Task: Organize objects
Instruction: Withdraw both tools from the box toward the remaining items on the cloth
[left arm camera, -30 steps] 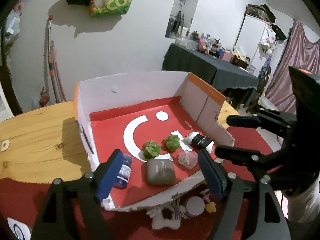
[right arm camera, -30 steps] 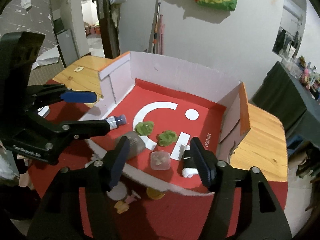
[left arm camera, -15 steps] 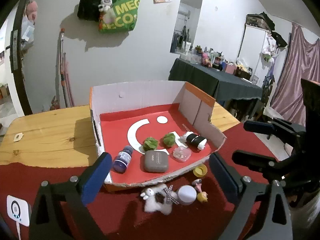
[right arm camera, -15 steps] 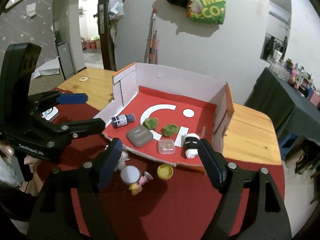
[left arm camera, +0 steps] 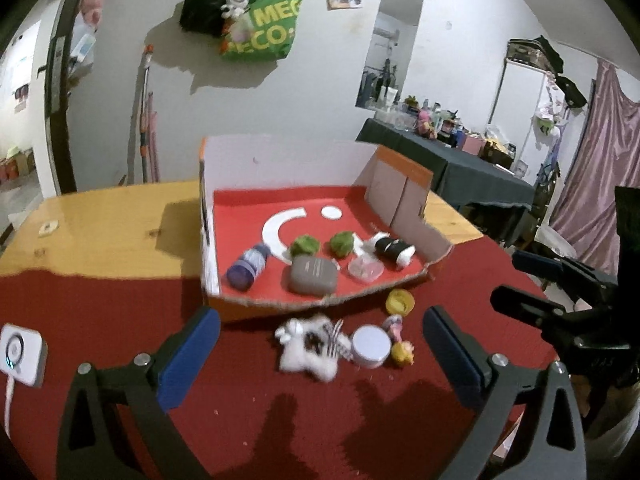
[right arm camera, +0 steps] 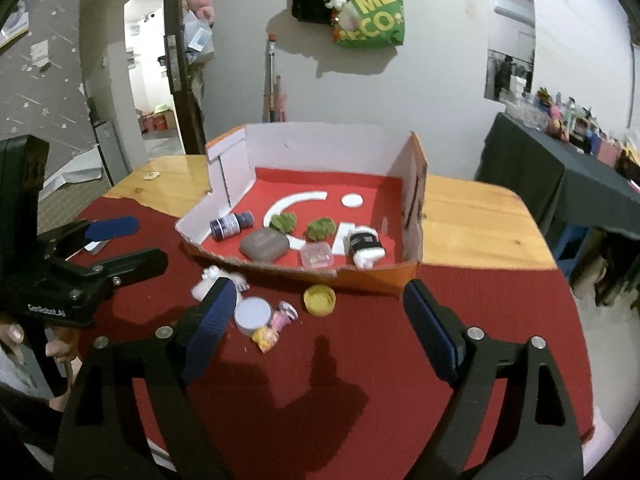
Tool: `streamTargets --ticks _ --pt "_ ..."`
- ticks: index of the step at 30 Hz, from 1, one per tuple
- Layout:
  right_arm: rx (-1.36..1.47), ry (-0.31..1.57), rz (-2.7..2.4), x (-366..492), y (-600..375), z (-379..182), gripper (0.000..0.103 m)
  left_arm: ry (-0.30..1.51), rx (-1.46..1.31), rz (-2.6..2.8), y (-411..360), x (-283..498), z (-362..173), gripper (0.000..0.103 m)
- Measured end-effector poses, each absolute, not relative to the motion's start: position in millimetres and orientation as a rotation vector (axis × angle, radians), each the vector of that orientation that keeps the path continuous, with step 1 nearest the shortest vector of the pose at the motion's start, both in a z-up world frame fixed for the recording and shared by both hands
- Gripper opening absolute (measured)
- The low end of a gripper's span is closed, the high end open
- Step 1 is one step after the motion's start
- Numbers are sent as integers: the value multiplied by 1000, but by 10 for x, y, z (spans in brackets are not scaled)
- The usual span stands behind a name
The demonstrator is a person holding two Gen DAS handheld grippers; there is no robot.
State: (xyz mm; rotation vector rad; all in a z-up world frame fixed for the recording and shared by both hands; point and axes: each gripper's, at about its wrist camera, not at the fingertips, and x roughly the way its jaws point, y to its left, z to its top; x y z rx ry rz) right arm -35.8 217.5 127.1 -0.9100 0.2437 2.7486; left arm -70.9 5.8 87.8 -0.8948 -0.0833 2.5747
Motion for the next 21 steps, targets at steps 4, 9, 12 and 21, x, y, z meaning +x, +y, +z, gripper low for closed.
streamTargets --ticks 4,9,12,21 --pt "-950 264 2722 -364 2180 1074 86 -102 -956 2569 58 -716 694 103" --pt "-1000 270 2701 -425 2204 891 86 -103 -1021 2559 63 -764 521 103" --pt "-1017 302 2691 -459 2260 836 86 -93 -1056 2551 75 -802 449 103" --pt "-1152 306 2630 -672 2434 592 86 -21 -1129 2504 153 -955 305 100"
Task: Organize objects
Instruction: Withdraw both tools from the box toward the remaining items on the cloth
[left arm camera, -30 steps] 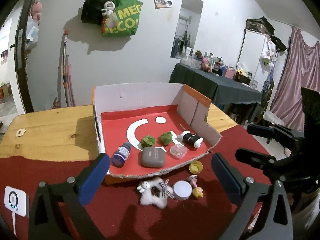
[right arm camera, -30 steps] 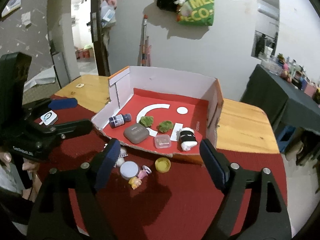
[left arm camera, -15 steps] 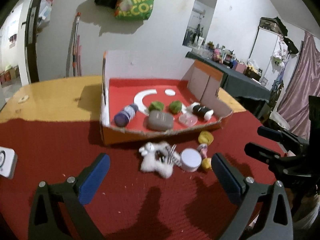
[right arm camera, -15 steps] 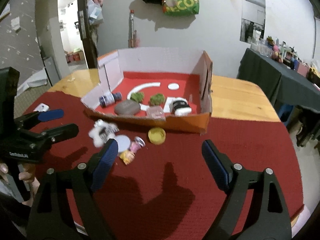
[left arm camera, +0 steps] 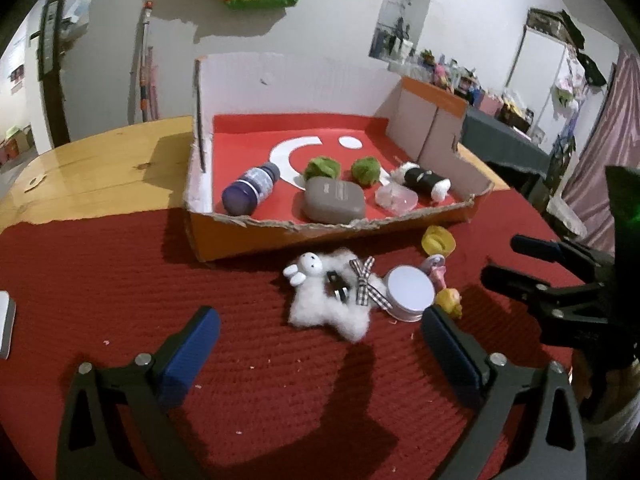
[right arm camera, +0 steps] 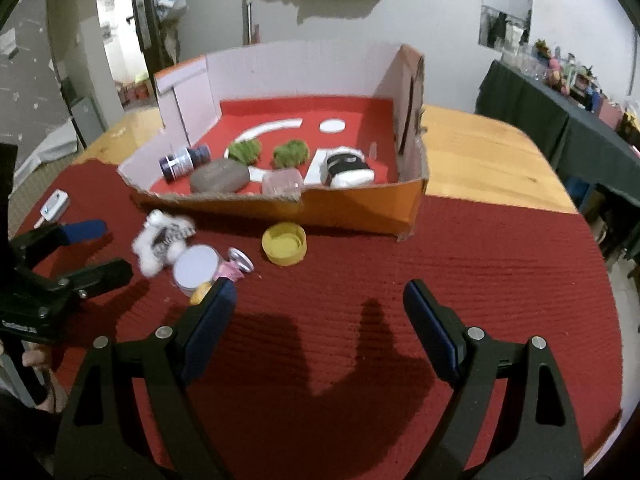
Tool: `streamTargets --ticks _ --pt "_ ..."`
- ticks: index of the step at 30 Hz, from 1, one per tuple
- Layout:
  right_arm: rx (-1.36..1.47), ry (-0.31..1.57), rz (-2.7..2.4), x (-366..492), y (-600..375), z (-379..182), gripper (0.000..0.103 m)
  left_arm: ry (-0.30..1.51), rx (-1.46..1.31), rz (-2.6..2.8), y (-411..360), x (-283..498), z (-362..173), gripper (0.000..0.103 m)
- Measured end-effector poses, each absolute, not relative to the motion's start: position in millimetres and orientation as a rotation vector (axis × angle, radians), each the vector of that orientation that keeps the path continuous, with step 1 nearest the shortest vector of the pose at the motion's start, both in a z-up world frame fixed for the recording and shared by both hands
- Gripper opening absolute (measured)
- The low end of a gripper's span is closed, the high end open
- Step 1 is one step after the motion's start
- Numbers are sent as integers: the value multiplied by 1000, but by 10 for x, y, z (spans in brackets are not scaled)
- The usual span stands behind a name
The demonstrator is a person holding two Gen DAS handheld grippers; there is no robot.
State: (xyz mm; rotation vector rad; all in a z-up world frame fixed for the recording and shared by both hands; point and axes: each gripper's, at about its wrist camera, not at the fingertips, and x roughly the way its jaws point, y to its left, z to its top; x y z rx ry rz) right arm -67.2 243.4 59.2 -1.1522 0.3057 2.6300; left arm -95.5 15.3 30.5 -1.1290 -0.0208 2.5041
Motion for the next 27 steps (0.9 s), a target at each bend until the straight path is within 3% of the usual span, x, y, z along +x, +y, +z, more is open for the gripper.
streamTargets --ticks 27 --pt "-1320 223 2608 -1222 2485 389 61 137 -1156 2383 299 -1243 213 71"
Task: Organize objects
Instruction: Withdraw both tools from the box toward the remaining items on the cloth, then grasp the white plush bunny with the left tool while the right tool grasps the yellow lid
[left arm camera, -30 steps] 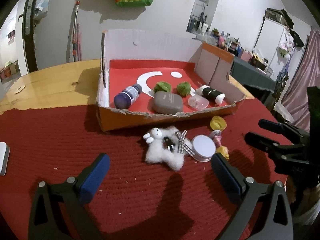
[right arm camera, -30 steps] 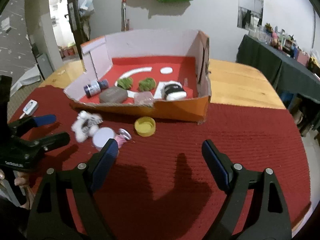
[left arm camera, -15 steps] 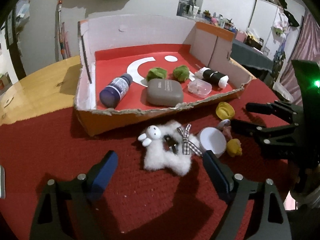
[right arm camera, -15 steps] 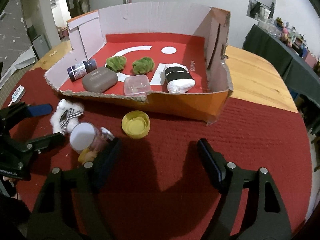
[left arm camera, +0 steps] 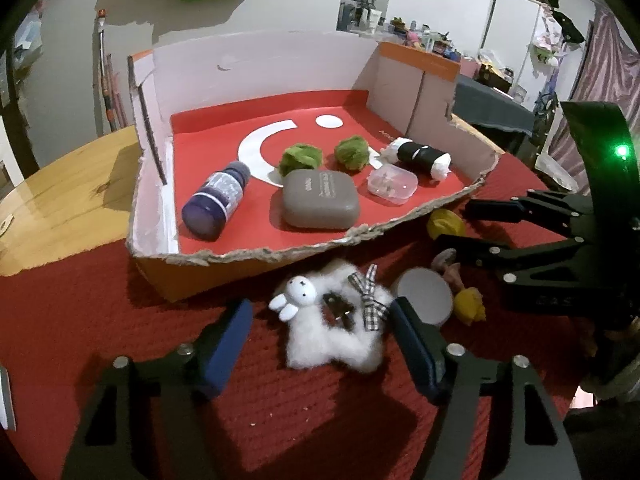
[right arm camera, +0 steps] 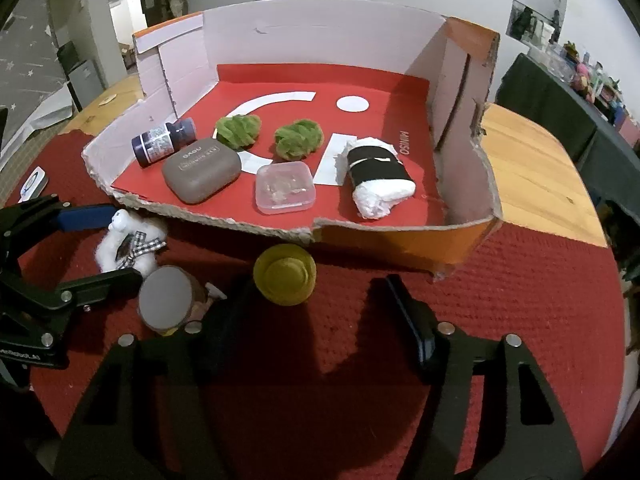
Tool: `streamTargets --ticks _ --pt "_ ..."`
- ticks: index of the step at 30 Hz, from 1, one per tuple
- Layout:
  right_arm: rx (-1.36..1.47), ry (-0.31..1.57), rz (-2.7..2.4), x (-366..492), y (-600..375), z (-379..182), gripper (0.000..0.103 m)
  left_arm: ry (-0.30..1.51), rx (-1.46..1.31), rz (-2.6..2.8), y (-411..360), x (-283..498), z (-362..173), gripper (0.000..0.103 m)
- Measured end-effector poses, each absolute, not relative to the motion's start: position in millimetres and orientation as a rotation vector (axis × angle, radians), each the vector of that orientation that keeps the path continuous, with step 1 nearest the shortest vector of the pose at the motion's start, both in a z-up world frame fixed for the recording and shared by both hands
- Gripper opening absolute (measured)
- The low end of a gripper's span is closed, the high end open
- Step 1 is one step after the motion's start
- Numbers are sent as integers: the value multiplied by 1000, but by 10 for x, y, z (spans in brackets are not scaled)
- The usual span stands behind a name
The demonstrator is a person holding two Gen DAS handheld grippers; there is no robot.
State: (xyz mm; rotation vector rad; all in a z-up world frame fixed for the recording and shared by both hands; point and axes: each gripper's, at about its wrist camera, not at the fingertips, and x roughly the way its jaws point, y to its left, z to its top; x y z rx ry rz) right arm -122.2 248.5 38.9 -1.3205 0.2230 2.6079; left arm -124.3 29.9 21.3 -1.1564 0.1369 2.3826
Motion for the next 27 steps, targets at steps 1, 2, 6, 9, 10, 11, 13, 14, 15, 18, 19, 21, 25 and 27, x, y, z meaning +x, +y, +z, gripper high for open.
streamTargets --ticks 1,2,6,9,10,11,13,14,15,18,19,21,25,27 --pt "-1320 222 2610 -1232 2483 391 60 137 -1154 2377 301 -1241 216 68" --pt "-1320 224 2612 -1235 2481 392 59 138 -1152 2374 305 -1238 218 66" --pt "-1320 222 2623 -1246 2464 397 50 164 -1137 2360 339 -1212 224 58" --pt "-1319 226 2642 -1248 2441 401 41 177 -1126 2354 359 -1195 227 53" --pt "-1317 225 2650 -1245 2429 403 38 177 -1123 2354 360 -1191 228 52" --pt "-1314 218 2657 -1242 2416 403 33 178 -1120 2354 359 -1185 232 50" --pt "-1309 203 2667 -1236 2392 407 29 183 -1111 2360 358 -1169 245 47" --pt "-1301 201 2672 -1228 2376 411 29 186 -1105 2365 355 -1157 254 45" --pt "-1300 198 2673 -1223 2368 409 29 189 -1098 2370 354 -1149 265 44" --pt "-1294 191 2678 -1207 2353 418 29 190 -1091 2376 350 -1141 280 42" --pt "-1294 201 2682 -1199 2356 427 29 191 -1092 2376 352 -1142 280 42" --pt "-1286 207 2680 -1189 2368 446 29 191 -1091 2377 351 -1142 281 42" --pt "-1273 208 2681 -1161 2380 488 29 194 -1086 2378 344 -1145 283 40" --pt "-1266 205 2682 -1147 2383 512 29 189 -1084 2379 334 -1146 290 39"
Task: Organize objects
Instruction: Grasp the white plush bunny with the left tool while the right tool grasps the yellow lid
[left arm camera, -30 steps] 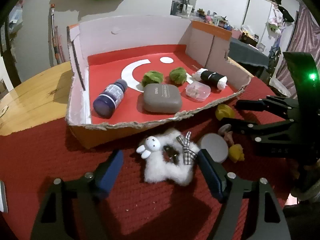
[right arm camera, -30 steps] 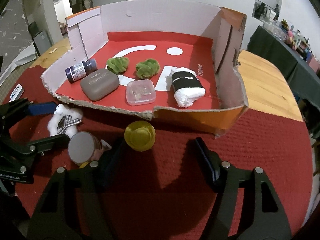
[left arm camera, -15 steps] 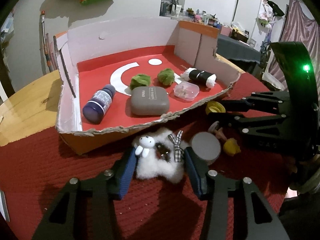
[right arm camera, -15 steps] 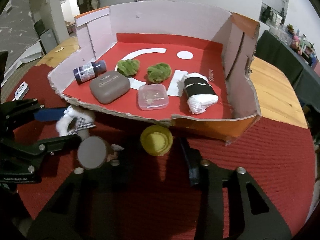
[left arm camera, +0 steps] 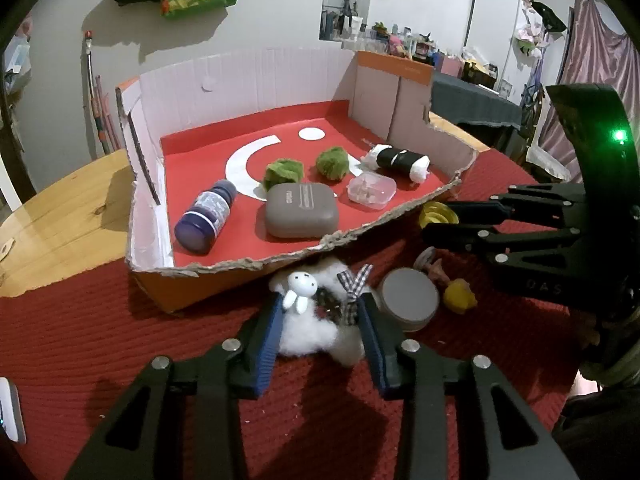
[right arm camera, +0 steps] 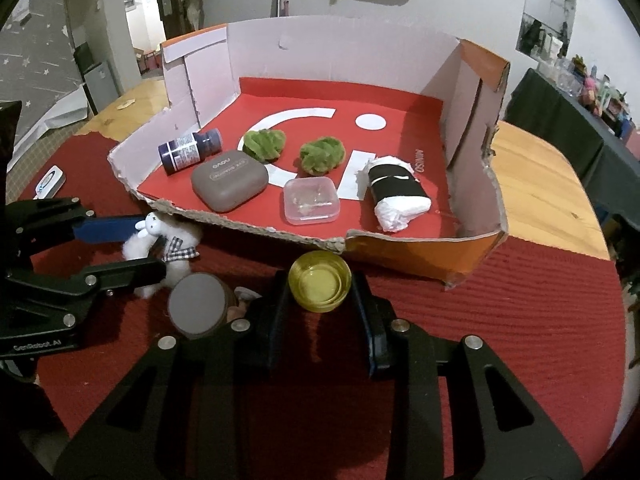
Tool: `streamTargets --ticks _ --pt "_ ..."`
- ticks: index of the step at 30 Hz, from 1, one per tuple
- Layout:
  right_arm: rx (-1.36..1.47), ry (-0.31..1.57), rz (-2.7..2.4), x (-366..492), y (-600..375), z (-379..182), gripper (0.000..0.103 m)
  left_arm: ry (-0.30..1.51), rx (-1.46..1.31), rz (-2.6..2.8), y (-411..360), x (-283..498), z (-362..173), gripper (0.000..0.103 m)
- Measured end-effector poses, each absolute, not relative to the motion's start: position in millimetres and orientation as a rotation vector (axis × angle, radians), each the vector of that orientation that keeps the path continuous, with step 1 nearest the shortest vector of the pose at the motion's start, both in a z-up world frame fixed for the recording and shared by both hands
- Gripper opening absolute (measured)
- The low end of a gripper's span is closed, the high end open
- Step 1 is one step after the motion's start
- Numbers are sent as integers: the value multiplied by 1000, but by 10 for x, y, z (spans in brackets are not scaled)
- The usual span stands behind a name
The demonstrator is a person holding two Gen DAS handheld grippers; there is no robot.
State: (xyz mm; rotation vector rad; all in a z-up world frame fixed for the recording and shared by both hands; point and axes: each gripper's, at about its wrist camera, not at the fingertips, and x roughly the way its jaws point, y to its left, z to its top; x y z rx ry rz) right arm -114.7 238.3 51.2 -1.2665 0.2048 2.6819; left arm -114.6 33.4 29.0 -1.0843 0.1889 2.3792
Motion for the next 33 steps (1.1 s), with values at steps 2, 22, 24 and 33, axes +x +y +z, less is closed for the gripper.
streamTargets --ticks 2,22,24,33 --pt "-1264 208 2685 -1140 2387 526 29 183 -1081 2380 321 -1133 308 35" --pt "-1242 228 2695 -1074 2391 567 29 144 -1086 2388 233 -1123 350 11" --pt "-1238 229 2696 -1061 2390 574 29 140 -1086 2390 226 -1112 350 11" --pt "-1201 233 2706 -945 2374 673 29 111 -1053 2399 190 -1001 468 10"
